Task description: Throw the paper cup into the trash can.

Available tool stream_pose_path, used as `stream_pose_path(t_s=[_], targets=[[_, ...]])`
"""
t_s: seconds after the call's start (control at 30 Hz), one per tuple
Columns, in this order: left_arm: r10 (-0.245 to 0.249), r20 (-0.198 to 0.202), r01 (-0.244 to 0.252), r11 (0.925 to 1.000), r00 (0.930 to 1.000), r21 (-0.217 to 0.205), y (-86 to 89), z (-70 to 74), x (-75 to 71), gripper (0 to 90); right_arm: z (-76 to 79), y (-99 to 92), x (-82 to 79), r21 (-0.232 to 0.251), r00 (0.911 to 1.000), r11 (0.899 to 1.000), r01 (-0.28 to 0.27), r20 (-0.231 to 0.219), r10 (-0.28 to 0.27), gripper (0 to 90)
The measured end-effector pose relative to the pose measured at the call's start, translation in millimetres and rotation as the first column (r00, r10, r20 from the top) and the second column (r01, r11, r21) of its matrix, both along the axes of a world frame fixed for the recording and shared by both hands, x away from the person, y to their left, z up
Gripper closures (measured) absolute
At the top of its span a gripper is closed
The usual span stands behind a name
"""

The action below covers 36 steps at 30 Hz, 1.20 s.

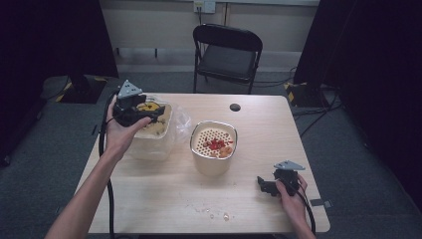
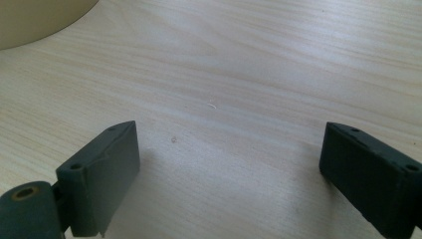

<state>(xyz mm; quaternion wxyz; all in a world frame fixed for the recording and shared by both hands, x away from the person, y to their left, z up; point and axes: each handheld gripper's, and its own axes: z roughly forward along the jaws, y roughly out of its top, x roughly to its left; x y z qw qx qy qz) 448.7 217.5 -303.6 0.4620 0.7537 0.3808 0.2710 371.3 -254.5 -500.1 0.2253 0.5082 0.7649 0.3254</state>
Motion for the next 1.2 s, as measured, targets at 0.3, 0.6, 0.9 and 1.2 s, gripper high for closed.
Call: stream_pose_path(t_s=[0.3,0.6,0.9,1.2], targets=[[-0.05,-0.003,0.049,0.9987,0.9988,-0.014,-16.6,-15.4,-38.0,21.3,0.0,0.0,0.0,0.0,1.0,1.0,0.0,0.0,0.0,8.3],[-0.153,0.005,0.153,0.9882,0.9882,-0.004,-37.4,-36.7,-86.1,21.3,0.0,0.0,0.0,0.0,1.0,1.0,0.0,0.0,0.0,8.3],[-0.23,-0.058,0.232,0.9725,0.9713,0.02,-52.4,-84.0,-111.9,19.9,0.0,0.0,-0.1,0.001,1.0,1.0,0.0,0.0,0.0,8.3],[-0.239,-0.26,0.257,0.9655,0.9356,0.039,-47.6,-153.2,-119.2,18.3,0.0,0.0,0.0,0.0,1.0,1.0,0.0,0.0,0.0,8.3]])
